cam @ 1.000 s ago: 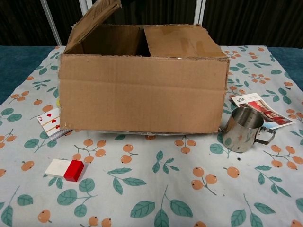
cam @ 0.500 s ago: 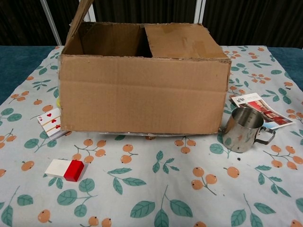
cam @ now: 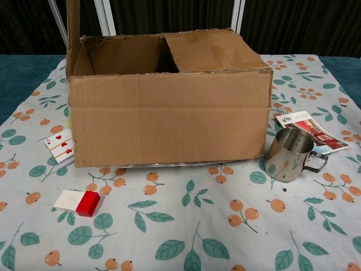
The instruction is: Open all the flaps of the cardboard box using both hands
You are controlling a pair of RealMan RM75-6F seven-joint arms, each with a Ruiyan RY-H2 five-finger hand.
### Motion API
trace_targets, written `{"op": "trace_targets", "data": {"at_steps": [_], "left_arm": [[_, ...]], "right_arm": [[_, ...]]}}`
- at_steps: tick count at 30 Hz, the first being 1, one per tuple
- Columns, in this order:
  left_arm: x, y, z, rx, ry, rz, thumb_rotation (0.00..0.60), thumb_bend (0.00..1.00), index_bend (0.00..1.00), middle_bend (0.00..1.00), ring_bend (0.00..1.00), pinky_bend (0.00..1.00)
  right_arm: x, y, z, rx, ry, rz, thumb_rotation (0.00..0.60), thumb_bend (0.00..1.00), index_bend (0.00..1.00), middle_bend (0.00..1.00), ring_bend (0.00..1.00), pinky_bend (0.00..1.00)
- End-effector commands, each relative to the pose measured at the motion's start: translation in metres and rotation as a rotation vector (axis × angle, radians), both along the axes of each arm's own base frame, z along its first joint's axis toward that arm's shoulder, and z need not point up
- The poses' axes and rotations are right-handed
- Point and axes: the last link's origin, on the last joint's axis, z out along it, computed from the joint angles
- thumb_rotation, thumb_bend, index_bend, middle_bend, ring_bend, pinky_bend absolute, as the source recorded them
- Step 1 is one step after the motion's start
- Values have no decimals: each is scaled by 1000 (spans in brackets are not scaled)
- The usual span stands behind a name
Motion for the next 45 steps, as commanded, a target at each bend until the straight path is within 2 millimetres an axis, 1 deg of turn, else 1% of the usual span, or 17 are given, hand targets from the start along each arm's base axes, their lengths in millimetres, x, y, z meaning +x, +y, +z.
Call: {"op": "trace_targets", "data": {"at_steps": [1, 4, 10, 15, 19, 22, 27, 30, 33, 35, 38, 41, 42, 45], "left_arm": [[-6, -3, 7, 8, 4, 17, 600, 866, 364, 669, 344, 372], [-15, -6, 14, 20, 10, 39, 600, 864, 363, 667, 345, 372], [-28, -11, 21, 31, 21, 63, 600, 864, 358, 665, 345, 372], [-40, -19, 29, 41, 24, 86, 600, 864, 350, 663, 345, 372], [-54, -28, 37, 49, 31, 115, 600, 863, 342, 661, 345, 372], [-66, -39, 47, 67, 24, 142, 600, 863, 341, 659, 345, 372], [-84, -50, 58, 94, 13, 188, 600, 857, 338, 655, 344, 372], [-103, -56, 60, 101, -1, 244, 600, 836, 335, 651, 344, 372], [-125, -60, 59, 105, -8, 294, 600, 779, 326, 642, 344, 372], [-135, -62, 57, 106, -21, 321, 600, 769, 319, 634, 344, 372], [-160, -66, 51, 106, -53, 392, 600, 765, 317, 629, 345, 370], [-179, -68, 47, 112, -60, 426, 600, 743, 317, 624, 344, 356], [-184, -69, 46, 116, -67, 437, 600, 722, 315, 618, 342, 349], [-199, -69, 43, 147, -138, 467, 600, 583, 280, 542, 284, 304]], "right_arm": [[0, 0, 0, -2, -1, -1, 600, 214, 0, 0, 0, 223], [0, 0, 0, 1, -1, 1, 600, 214, 0, 0, 0, 223], [0, 0, -1, 1, -1, 3, 600, 214, 0, 0, 0, 223], [0, 0, -1, 1, -5, 0, 600, 214, 0, 0, 0, 223], [0, 1, -1, 2, -6, 1, 600, 213, 0, 0, 0, 223], [0, 1, -1, 3, -10, 1, 600, 213, 0, 0, 0, 223], [1, 1, -2, 9, -11, 4, 600, 214, 0, 0, 0, 223], [2, 1, -3, 11, -14, 3, 600, 214, 0, 0, 0, 223], [1, 2, -2, 9, -17, -2, 600, 214, 0, 0, 0, 223], [1, 2, -2, 8, -17, -3, 600, 214, 0, 0, 0, 223], [1, 2, -1, 5, -18, -6, 600, 214, 0, 0, 0, 223], [1, 2, -1, 5, -18, -8, 600, 214, 0, 0, 0, 223], [1, 2, -1, 6, -16, -9, 600, 214, 0, 0, 0, 223], [1, 2, -1, 7, -12, -10, 600, 214, 0, 0, 0, 223]]}}
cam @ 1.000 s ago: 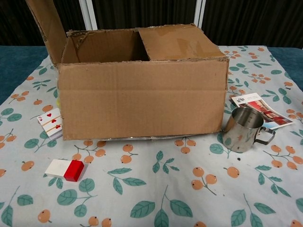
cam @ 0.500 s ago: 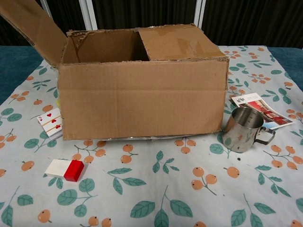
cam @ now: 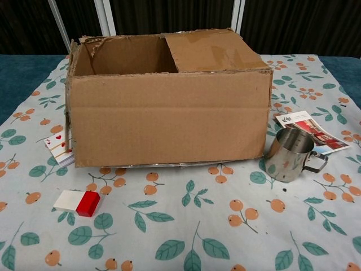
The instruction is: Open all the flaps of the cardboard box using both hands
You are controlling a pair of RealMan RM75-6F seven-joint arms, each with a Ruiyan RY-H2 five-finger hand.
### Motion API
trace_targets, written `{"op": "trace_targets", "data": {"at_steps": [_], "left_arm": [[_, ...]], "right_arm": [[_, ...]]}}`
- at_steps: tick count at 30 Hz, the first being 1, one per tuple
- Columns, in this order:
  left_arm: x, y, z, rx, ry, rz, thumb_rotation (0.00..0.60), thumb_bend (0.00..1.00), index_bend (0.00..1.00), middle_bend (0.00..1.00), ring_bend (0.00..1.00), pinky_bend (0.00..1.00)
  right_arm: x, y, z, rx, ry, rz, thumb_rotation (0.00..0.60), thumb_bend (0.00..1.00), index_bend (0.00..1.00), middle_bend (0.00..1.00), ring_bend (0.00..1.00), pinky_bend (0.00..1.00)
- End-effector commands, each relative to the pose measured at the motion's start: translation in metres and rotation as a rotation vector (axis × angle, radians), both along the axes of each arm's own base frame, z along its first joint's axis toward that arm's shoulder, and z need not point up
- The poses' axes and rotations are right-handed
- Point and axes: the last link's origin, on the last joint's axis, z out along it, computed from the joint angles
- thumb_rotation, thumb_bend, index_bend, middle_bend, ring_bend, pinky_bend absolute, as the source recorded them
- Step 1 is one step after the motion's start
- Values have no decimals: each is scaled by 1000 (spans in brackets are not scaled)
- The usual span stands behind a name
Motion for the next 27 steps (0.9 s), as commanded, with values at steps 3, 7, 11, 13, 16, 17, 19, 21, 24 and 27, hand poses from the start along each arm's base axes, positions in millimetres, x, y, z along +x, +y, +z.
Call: {"op": "trace_targets", "data": {"at_steps": [3, 7, 11, 13, 16, 17, 19, 21, 24, 27], "left_arm": [[-27, -3, -9, 113, -166, 44, 600, 438, 210, 400, 180, 240], [-42, -12, -17, 232, -302, 35, 600, 317, 119, 206, 85, 137], [-59, -29, -25, 410, -447, 21, 600, 247, 14, 47, 12, 50], [-69, -38, -30, 484, -499, 34, 600, 221, 0, 7, 0, 13], [-86, -50, -35, 611, -564, 63, 600, 210, 0, 0, 0, 0], [-93, -54, -36, 659, -579, 67, 600, 208, 0, 0, 0, 0], [-102, -60, -37, 718, -593, 69, 600, 208, 0, 0, 0, 0], [-111, -65, -39, 781, -612, 67, 600, 208, 0, 0, 0, 0], [-122, -70, -42, 837, -631, 67, 600, 207, 0, 0, 0, 0], [-132, -71, -45, 856, -630, 60, 600, 208, 0, 0, 0, 0]], "right_arm": [[0, 0, 1, 0, 9, -1, 600, 214, 0, 0, 0, 223], [3, 1, 2, 0, 25, 8, 600, 214, 0, 0, 0, 223], [11, -1, 5, -3, 45, 29, 600, 214, 0, 0, 0, 223], [15, -2, 6, -3, 56, 36, 600, 214, 0, 0, 0, 223], [24, -5, 7, 1, 68, 49, 600, 214, 0, 0, 0, 223], [29, -7, 7, 5, 73, 54, 600, 213, 0, 0, 0, 223], [38, -12, 9, 9, 76, 66, 600, 210, 0, 0, 0, 223], [52, -18, 10, 16, 63, 86, 600, 203, 0, 0, 0, 223], [76, -30, 12, 37, 50, 123, 600, 194, 0, 0, 0, 223], [104, -45, 12, 69, 53, 175, 600, 193, 0, 0, 0, 223]]}}
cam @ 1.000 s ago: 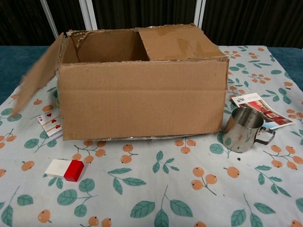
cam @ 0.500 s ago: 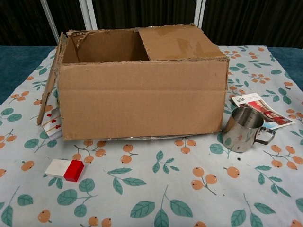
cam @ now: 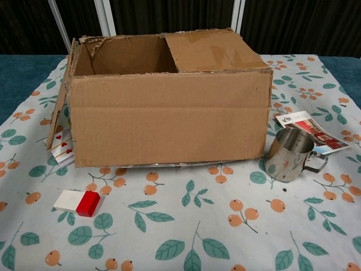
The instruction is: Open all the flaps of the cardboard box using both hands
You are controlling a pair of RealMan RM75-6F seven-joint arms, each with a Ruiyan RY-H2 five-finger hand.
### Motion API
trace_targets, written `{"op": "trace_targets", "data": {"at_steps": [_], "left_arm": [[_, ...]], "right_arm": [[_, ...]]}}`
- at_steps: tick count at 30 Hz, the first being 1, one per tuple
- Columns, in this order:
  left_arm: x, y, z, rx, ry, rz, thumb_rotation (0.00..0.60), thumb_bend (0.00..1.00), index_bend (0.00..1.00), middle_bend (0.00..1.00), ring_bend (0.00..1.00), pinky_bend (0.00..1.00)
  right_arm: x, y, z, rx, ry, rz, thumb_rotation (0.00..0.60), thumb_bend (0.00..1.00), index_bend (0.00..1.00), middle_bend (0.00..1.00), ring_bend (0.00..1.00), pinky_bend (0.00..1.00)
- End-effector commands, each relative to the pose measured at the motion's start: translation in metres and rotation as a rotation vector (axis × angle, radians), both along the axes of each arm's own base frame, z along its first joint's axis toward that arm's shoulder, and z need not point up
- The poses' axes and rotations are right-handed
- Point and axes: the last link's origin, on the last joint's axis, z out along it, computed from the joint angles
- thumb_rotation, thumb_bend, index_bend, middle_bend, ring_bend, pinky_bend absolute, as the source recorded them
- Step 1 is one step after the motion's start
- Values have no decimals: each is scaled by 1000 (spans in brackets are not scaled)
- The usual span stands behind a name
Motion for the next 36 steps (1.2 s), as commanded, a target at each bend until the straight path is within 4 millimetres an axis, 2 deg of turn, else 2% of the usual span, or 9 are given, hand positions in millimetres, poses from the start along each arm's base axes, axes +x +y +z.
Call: {"op": "trace_targets", "data": {"at_steps": [1, 7, 10, 13, 15, 17, 22, 26, 36], "left_arm": [[-15, -4, -5, 44, -15, 10, 600, 208, 0, 0, 0, 0], [-22, -4, -7, 58, -51, -17, 600, 208, 0, 0, 0, 0], [-25, -3, -6, 69, -77, -25, 600, 208, 0, 0, 0, 0], [-28, -3, -5, 72, -98, -24, 600, 208, 0, 0, 0, 0], [-30, -2, -5, 71, -108, -20, 600, 208, 0, 0, 0, 0], [-31, -2, -6, 66, -118, -15, 600, 207, 0, 0, 0, 0], [-32, 0, -7, 62, -132, -12, 600, 211, 0, 0, 0, 0], [-33, 0, -8, 56, -136, -7, 600, 220, 0, 0, 0, 0], [-35, 1, -10, 41, -160, 7, 600, 220, 0, 0, 0, 0]], "right_arm": [[40, -24, 4, 41, 20, 76, 600, 193, 0, 0, 0, 223], [99, -56, -1, 140, 152, 235, 600, 192, 0, 0, 0, 223], [127, -69, -8, 194, 229, 314, 600, 235, 0, 0, 0, 223], [155, -80, -19, 254, 295, 395, 600, 406, 17, 14, 31, 223], [173, -86, -27, 285, 339, 452, 600, 528, 93, 68, 87, 234], [191, -90, -36, 306, 389, 517, 600, 653, 223, 164, 162, 257], [233, -101, -67, 383, 507, 665, 600, 841, 345, 252, 222, 264], [257, -107, -90, 441, 581, 741, 600, 960, 413, 307, 255, 264], [303, -117, -147, 543, 666, 853, 600, 990, 432, 317, 263, 265]]}}
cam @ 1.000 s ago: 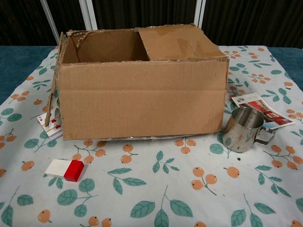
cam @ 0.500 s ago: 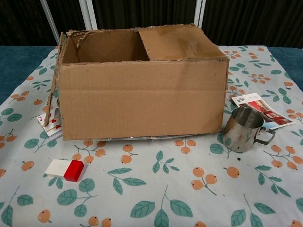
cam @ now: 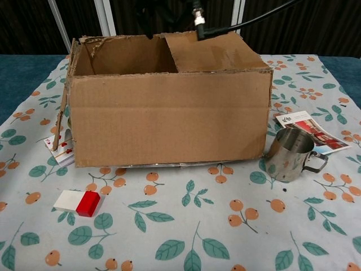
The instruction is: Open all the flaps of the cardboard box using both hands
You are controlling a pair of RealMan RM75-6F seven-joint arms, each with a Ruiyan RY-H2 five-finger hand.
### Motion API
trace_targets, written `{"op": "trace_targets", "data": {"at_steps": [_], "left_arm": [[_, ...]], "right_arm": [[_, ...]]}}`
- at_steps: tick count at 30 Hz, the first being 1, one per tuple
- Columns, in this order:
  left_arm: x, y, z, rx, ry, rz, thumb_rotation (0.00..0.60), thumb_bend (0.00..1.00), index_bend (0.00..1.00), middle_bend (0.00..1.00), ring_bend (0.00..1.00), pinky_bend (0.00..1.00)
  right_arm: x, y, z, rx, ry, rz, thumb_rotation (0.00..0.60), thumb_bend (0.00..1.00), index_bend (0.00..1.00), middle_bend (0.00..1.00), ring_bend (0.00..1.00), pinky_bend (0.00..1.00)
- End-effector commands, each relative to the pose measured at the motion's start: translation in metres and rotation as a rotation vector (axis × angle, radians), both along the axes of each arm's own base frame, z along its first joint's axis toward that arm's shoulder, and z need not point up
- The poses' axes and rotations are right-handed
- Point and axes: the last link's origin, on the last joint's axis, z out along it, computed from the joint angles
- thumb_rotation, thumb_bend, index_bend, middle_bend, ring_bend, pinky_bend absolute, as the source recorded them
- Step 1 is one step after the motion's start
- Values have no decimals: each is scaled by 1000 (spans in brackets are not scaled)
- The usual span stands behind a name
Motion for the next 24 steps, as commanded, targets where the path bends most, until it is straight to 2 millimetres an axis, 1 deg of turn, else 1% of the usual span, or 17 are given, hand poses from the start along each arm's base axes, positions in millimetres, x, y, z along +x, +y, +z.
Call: {"op": "trace_targets", "data": {"at_steps": [1, 4, 9, 15, 18, 24], "left_arm": [[-1, 0, -1, -6, -7, 5, 600, 220, 0, 0, 0, 0], [-2, 1, -2, -13, -15, 9, 600, 220, 0, 0, 0, 0], [-3, 2, -1, -19, -24, 7, 600, 220, 0, 0, 0, 0], [-5, 3, 0, -16, -42, 1, 600, 220, 0, 0, 0, 0], [-5, 4, 0, -14, -43, 0, 600, 220, 0, 0, 0, 0], [-5, 4, 0, -13, -50, 0, 600, 221, 0, 0, 0, 0]], "right_arm": [[12, -2, -23, 39, 22, 18, 600, 990, 432, 316, 263, 265], [17, -6, -36, 50, 43, 24, 600, 990, 432, 316, 262, 265], [16, -14, -52, 47, 109, 28, 600, 989, 441, 323, 262, 266], [7, -23, -57, 32, 142, 19, 600, 990, 485, 359, 263, 266], [2, -26, -58, 30, 148, 6, 600, 990, 488, 362, 264, 266], [-3, -27, -61, 37, 153, 2, 600, 990, 488, 362, 264, 266]]}}
